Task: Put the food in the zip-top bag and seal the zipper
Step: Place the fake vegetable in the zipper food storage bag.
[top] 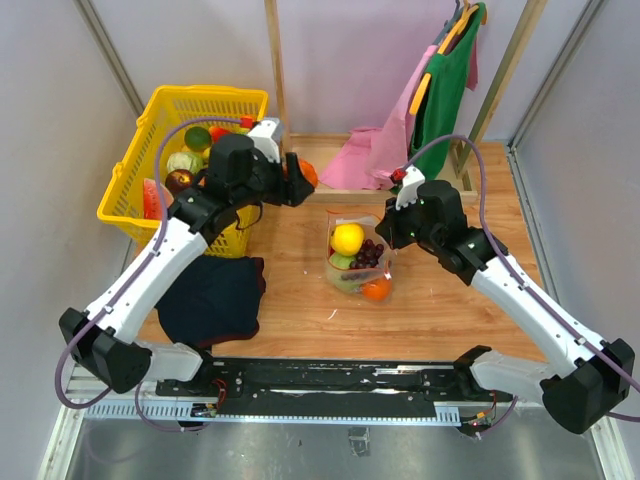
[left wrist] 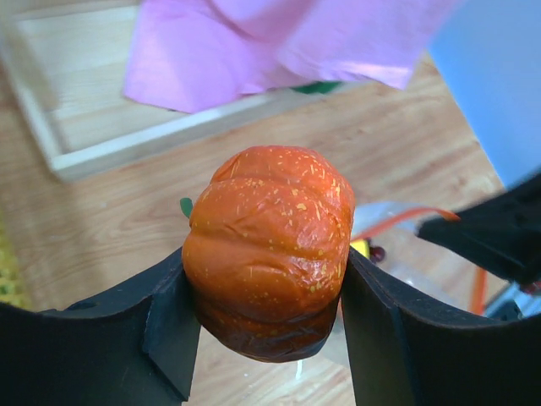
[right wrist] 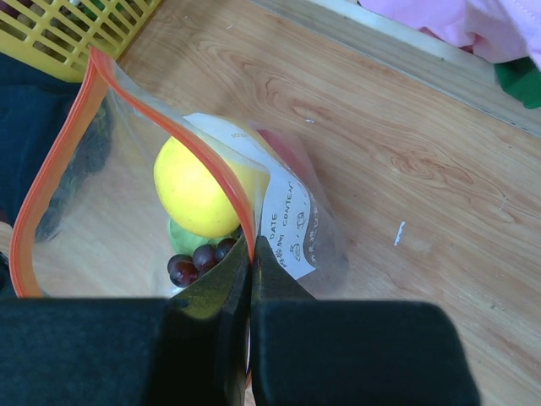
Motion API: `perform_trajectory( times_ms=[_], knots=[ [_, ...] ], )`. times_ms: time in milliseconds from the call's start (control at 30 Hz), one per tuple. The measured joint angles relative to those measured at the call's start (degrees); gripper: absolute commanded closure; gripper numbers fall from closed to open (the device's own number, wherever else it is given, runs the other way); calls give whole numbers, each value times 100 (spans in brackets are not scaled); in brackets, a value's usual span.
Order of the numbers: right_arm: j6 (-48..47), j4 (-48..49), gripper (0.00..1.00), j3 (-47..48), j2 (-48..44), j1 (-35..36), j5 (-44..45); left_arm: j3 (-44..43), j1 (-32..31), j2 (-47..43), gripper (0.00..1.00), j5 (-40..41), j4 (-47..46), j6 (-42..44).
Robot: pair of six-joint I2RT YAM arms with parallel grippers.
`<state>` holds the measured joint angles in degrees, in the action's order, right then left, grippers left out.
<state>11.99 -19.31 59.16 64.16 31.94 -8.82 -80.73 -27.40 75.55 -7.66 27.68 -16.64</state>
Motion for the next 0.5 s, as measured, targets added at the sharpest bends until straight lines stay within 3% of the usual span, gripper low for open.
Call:
perform_trajectory(
  times_ms=[300,500],
  knots=[
    [85,9,99,-9,-46,0,-85,199,-1565,-24,62,79,-507,413],
    [125,7,99,-24,-109,0,-129,199,-2140,297,56,350,-555,739]
  ],
)
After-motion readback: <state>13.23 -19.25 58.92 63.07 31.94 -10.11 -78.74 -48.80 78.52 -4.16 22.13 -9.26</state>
